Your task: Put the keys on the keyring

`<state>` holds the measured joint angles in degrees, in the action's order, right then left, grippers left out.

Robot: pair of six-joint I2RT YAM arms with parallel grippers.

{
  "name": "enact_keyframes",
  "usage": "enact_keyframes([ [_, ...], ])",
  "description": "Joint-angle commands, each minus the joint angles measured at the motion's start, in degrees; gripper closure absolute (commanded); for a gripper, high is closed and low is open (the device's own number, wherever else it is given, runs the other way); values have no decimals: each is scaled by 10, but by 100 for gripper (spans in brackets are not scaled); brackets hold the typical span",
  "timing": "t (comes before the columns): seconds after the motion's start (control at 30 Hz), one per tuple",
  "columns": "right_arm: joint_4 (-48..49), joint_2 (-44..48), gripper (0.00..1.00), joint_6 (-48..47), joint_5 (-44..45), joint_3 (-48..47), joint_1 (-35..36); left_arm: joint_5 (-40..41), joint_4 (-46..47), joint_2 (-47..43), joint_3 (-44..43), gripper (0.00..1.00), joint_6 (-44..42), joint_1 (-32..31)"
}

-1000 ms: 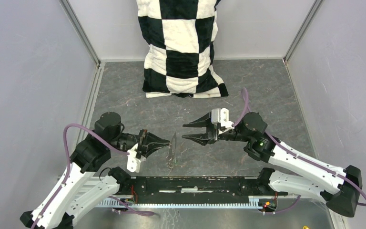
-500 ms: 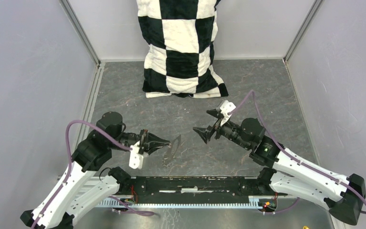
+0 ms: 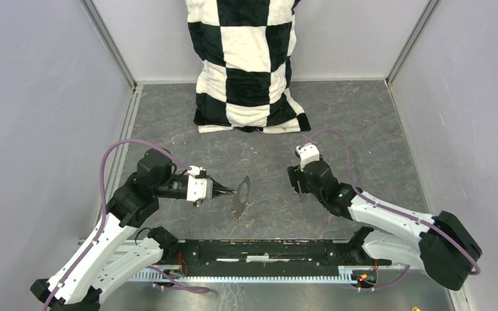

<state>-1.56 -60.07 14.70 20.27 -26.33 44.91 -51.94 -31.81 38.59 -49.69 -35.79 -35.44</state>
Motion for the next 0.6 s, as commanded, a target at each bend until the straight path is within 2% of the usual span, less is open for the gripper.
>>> enact_keyframes([
  [0.0, 87, -44, 26, -20, 6, 11, -35, 11, 39, 0, 0, 98, 71, -1],
  [0.2, 173, -120, 49, -72, -42, 11, -76, 16, 53, 10, 7, 98, 118, -1],
  [0.27, 183, -143, 53, -81, -57, 2, -78, 24, 56, 15, 8, 98, 130, -1],
  [0.47, 201, -184, 49, -90, -86, -18, -78, 30, 74, 11, 21, 98, 150, -1],
  [0.57, 201, -197, 50, -94, -84, -24, -80, 33, 78, 8, 24, 98, 152, -1],
])
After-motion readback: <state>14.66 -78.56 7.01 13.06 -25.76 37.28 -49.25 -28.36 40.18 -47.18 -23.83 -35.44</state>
